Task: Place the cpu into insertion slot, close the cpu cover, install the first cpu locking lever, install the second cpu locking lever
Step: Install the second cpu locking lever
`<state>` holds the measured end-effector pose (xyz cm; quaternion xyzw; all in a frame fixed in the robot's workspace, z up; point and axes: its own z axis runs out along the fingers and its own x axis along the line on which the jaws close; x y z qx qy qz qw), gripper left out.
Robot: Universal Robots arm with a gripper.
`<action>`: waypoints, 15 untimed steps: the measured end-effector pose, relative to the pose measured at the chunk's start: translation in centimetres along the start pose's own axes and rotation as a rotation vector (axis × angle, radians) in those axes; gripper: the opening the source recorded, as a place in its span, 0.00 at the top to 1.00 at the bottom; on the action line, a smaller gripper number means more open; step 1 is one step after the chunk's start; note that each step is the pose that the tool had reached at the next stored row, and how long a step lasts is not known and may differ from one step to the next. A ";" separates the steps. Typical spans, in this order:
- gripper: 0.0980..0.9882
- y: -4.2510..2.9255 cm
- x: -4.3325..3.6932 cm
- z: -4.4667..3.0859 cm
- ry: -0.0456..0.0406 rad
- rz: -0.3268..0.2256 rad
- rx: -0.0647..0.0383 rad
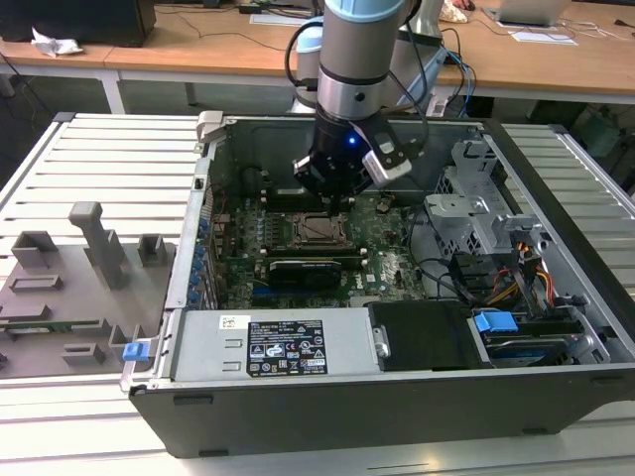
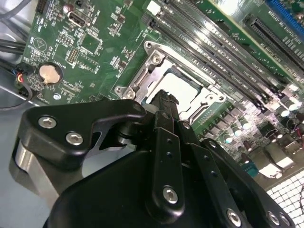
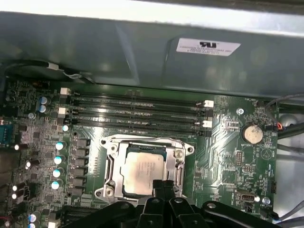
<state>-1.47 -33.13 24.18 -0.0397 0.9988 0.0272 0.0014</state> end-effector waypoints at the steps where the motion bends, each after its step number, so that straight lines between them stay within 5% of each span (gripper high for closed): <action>1: 0.99 -0.28 0.02 -0.01 -0.0001 0.000 0.000; 15: 0.99 -1.68 0.13 -0.09 0.0005 0.000 -0.001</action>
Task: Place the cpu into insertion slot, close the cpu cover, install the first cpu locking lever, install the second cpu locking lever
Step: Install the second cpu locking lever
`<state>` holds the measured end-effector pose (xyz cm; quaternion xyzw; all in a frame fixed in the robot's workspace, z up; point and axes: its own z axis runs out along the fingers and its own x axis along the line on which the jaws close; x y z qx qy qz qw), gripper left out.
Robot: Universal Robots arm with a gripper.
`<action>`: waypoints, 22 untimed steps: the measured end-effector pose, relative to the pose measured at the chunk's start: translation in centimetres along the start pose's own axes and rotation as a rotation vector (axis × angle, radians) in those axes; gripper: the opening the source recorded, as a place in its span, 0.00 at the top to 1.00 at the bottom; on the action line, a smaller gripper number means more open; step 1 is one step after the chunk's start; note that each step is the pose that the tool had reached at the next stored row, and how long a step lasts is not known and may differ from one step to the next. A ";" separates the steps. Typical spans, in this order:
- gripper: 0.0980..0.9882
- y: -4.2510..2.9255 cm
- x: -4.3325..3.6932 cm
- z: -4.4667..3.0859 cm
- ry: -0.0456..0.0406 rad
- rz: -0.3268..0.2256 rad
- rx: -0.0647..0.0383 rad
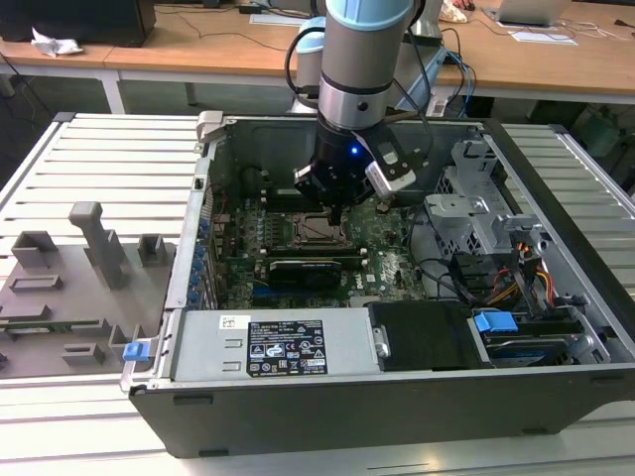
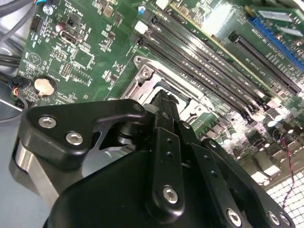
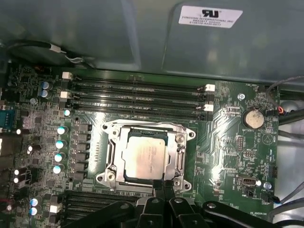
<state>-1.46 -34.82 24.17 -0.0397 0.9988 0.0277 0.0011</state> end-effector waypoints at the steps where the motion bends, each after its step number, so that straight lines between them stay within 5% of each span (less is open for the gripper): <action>1: 0.99 -0.11 0.01 0.00 0.0000 0.000 0.000; 10: 0.99 -1.30 0.10 -0.04 0.0039 0.000 -0.002; 12: 0.99 -1.48 0.17 0.11 0.0046 -0.005 -0.009; 16: 0.99 -1.78 0.48 0.36 0.0023 -0.017 -0.048; 22: 0.99 -2.52 0.83 0.33 0.0022 -0.017 -0.049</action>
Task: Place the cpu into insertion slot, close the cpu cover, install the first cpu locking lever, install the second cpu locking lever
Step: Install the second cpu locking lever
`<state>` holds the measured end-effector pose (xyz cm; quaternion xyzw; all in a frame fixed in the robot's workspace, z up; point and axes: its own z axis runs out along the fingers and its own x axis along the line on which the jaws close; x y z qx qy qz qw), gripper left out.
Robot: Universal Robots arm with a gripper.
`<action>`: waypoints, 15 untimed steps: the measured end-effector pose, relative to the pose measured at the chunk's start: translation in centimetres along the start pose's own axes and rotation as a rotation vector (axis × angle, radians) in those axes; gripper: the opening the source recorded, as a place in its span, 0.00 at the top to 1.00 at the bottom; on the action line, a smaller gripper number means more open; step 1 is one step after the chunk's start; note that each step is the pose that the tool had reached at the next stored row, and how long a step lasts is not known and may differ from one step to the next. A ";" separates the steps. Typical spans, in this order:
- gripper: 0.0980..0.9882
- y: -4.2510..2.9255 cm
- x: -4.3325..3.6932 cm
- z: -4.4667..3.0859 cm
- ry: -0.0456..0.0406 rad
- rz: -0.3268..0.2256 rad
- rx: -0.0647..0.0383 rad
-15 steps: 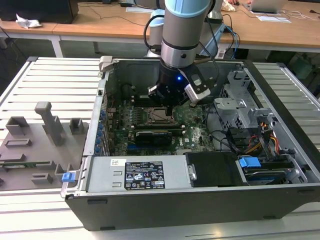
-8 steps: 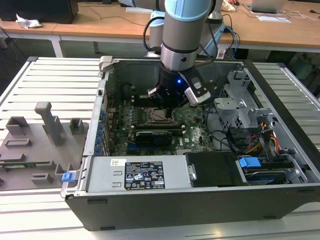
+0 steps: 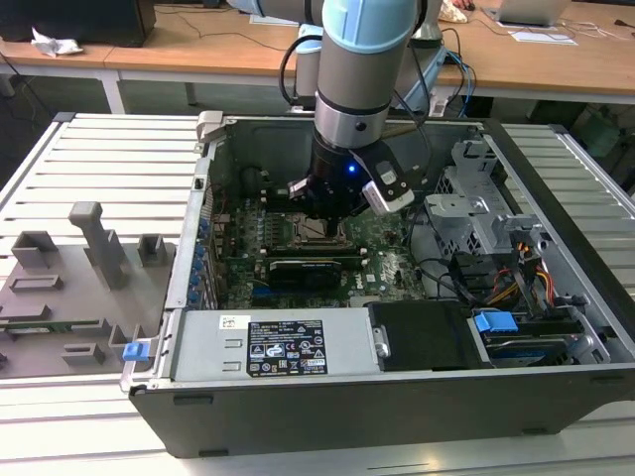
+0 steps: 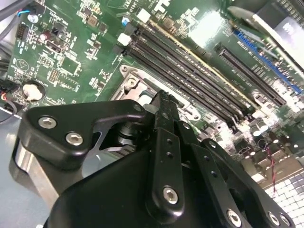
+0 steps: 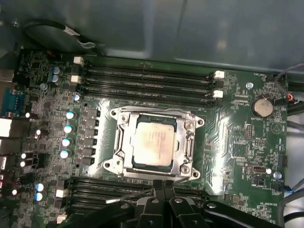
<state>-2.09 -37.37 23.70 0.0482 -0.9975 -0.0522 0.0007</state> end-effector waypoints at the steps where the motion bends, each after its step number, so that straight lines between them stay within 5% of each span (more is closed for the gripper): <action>1: 0.99 -0.13 0.10 -0.01 -0.0001 0.000 0.000; 5: 0.99 -0.26 0.85 0.02 0.0000 0.000 0.000; 9: 0.99 -0.14 2.59 0.23 0.0000 0.000 0.000; 15: 0.99 -0.22 2.75 1.16 -0.0002 0.000 -0.002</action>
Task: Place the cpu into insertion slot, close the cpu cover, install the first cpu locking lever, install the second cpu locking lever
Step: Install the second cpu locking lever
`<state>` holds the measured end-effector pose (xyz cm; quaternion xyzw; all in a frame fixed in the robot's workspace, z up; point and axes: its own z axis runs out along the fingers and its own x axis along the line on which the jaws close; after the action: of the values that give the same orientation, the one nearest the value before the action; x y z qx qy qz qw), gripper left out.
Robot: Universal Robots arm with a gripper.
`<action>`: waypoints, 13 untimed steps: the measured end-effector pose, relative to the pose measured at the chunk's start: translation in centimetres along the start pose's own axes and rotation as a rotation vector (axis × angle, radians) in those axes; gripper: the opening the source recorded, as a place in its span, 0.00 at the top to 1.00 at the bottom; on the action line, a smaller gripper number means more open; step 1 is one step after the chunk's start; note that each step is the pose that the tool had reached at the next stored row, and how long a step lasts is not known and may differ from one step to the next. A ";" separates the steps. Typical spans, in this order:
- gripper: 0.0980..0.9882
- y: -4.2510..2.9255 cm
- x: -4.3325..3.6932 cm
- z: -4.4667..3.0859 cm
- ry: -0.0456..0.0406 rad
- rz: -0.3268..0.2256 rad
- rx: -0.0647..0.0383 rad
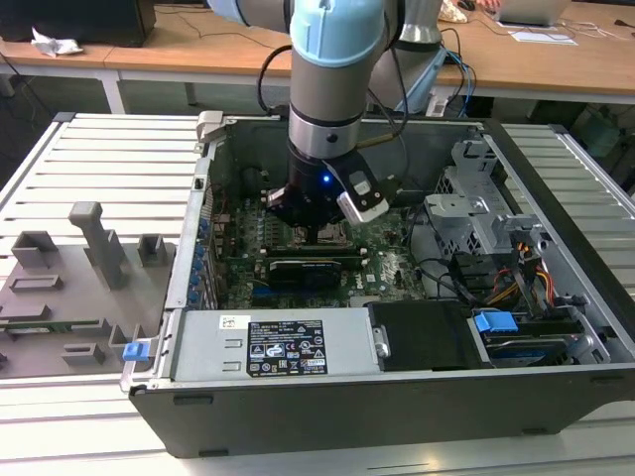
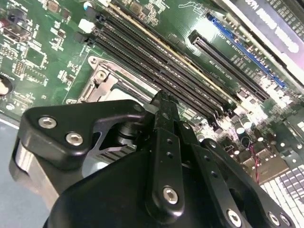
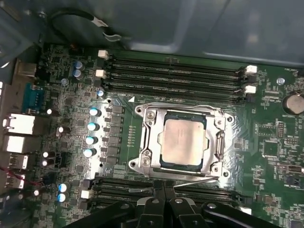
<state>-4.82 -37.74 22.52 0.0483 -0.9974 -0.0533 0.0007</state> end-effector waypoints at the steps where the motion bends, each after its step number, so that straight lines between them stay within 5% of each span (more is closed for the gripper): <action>1: 0.99 -0.07 0.10 0.03 -0.0006 0.000 -0.007; 4: 0.99 -0.34 0.51 0.04 -0.0024 0.000 -0.025; 13: 0.99 -0.51 1.98 0.21 -0.0039 0.000 -0.040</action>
<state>-6.74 -38.41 22.24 0.0483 -0.9961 -0.0734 -0.0003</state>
